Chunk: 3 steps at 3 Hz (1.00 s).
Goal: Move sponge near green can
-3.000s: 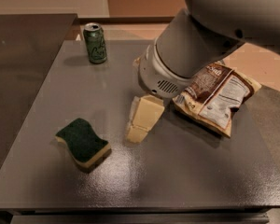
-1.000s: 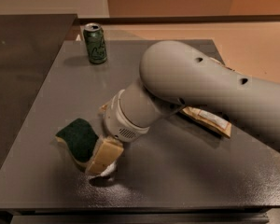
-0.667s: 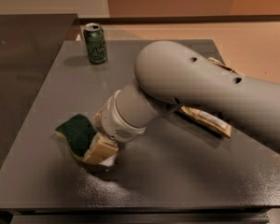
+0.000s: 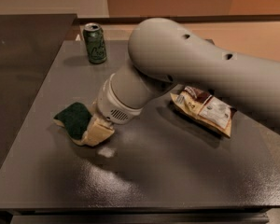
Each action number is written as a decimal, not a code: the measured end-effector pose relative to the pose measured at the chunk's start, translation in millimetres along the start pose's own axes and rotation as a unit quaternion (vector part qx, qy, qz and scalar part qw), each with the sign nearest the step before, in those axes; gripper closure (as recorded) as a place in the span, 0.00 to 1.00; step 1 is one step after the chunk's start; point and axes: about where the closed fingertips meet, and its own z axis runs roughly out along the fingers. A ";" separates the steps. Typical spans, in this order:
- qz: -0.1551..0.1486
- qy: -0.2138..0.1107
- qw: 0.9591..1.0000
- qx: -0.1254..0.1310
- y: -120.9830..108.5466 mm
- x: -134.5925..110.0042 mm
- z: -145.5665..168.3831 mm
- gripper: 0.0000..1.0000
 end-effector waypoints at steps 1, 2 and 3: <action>0.011 0.007 1.000 0.020 -44.0 -7.1 -12.9 1.00; 0.036 0.010 0.998 0.047 -95.2 -3.3 -24.8 1.00; 0.059 0.012 0.996 0.071 -135.1 4.3 -31.5 1.00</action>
Offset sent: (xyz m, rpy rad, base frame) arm 0.1588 -0.0397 0.0364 -0.0131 -0.0353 -0.2171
